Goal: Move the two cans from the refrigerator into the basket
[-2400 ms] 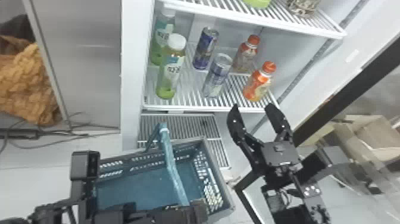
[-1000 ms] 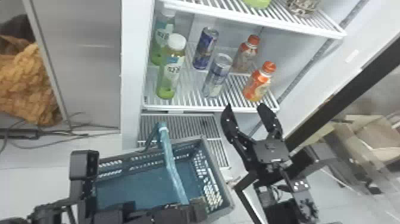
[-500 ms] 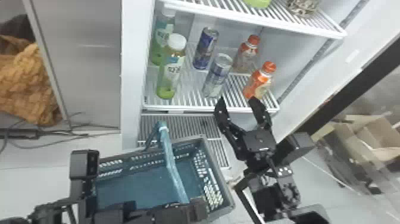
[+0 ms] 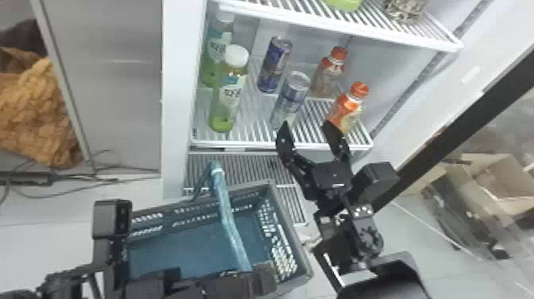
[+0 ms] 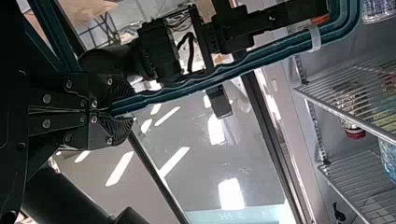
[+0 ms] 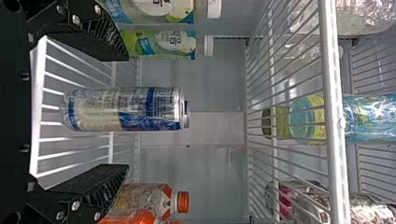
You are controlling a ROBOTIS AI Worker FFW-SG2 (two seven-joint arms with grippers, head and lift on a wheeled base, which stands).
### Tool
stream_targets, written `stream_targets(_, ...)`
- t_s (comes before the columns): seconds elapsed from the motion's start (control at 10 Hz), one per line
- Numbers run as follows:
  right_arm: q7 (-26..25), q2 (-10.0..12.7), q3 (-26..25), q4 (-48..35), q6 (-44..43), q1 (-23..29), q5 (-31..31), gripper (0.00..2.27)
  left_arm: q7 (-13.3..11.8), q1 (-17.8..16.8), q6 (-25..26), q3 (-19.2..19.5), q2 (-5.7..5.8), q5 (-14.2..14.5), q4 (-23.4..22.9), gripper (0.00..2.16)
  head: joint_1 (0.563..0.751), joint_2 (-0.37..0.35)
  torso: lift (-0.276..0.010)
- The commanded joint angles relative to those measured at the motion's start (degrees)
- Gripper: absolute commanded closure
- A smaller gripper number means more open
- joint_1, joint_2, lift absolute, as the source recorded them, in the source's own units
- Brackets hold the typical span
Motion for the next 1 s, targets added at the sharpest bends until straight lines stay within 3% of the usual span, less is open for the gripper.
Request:
stream_targets(0.0,-0.2,-0.3,0.6,1.9,-0.3,-2.0,0.0,0.17,0.0,0.0,0.0,0.1,0.01,0.1,0.0,1.16,0.695,-0.350,-0.276)
stream_targets(0.9,-0.3,-1.2,2.8,12.1,-1.7,-12.6,-0.4,0.15,0.1,-0.1,0.0,0.1,0.01,0.2,0.0,1.16,0.695,-0.350,-0.276)
